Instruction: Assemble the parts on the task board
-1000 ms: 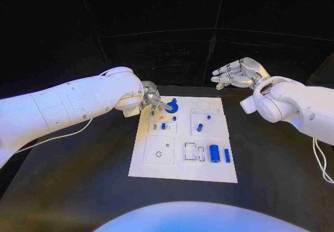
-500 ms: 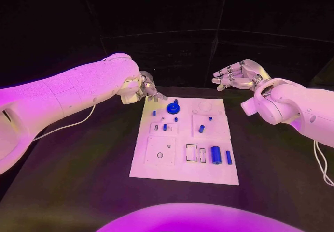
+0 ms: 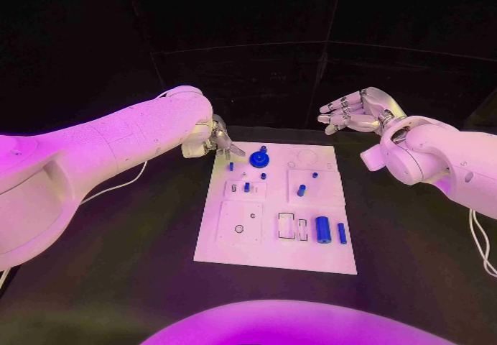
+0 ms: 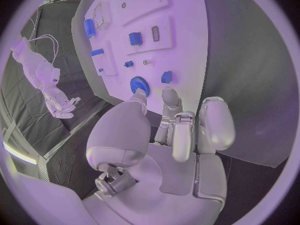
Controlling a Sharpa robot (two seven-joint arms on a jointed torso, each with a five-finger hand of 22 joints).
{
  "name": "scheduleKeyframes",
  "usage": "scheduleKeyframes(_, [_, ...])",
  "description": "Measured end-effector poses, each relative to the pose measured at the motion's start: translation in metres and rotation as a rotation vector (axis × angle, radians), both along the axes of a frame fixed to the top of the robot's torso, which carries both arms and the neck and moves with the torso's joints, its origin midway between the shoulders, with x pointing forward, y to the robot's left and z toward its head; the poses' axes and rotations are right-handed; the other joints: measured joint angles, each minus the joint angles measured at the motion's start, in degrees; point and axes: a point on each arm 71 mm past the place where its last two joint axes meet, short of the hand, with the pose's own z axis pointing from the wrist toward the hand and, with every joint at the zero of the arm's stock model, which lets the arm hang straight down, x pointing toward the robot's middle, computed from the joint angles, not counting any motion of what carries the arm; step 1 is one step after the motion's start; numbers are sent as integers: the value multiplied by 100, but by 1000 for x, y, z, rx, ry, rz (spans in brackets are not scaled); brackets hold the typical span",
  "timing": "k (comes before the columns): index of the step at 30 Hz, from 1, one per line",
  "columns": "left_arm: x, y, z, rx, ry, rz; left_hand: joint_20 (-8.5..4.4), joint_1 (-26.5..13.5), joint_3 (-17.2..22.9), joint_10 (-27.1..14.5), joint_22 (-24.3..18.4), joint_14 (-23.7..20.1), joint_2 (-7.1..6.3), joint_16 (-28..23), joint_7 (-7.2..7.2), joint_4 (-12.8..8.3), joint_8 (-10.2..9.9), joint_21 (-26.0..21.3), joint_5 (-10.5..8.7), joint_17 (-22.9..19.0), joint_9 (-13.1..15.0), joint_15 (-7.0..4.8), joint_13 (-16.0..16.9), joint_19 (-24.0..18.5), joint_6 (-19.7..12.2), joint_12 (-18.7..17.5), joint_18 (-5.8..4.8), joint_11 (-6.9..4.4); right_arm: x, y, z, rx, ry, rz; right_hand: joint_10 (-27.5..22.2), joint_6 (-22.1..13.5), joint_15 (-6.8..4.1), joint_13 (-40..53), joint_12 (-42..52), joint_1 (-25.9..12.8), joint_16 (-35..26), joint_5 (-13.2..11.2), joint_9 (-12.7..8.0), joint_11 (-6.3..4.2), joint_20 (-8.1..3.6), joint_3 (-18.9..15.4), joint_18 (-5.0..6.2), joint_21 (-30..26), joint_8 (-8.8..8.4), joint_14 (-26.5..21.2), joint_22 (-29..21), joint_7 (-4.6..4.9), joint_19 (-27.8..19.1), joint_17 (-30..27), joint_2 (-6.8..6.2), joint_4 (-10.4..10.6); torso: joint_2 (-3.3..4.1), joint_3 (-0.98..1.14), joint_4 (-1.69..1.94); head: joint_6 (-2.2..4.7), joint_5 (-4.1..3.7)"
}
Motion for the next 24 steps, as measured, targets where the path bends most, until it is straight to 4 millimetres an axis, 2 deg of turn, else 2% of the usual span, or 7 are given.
scheduleKeyframes(8, [1, 2, -6, 30, 13, -4, 0, 5, -18, 0, 21, 0, 5, 0, -3, 9, 4, 0, 0, 0, 1, 0, 12, 0, 3, 4, 0, 0, 0, 0, 0, 0, 0, 0, 0, -8, 0, 0, 0, 0, 0, 0, 0, 0, 0, 0, 0, 0, 0, 0, -5, -8, 0, 0, 0, 0, -7, 7, 4, 4, 15])
scheduleKeyframes(15, [1, 2, -9, 45, 25, -16, -20, 88, -54, 52, 63, 0, 88, 24, -21, -27, 28, 29, 0, 0, 0, 0, 56, 20, 20, 66, 0, -12, 0, 2, 0, 1, 0, 2, 0, -8, 0, 1, 0, 0, 0, 0, 0, 0, 0, 0, 0, 0, 0, 0, -5, -8, 0, 1, 0, 0, -8, 7, 7, 2, 15])
scheduleKeyframes(24, [-1, -1, -12, 56, 46, -34, -20, 128, -77, 61, 86, 0, 128, 24, -21, -50, 50, 50, 0, 0, 1, 0, 65, 20, 20, 90, 0, -20, 1, 1, 0, 0, 0, 0, 0, -8, 0, 1, 0, 0, 0, 23, 0, 0, 0, 1, 0, 0, 0, 0, -5, -8, 0, 1, 0, 0, -10, 7, 12, -9, -1])
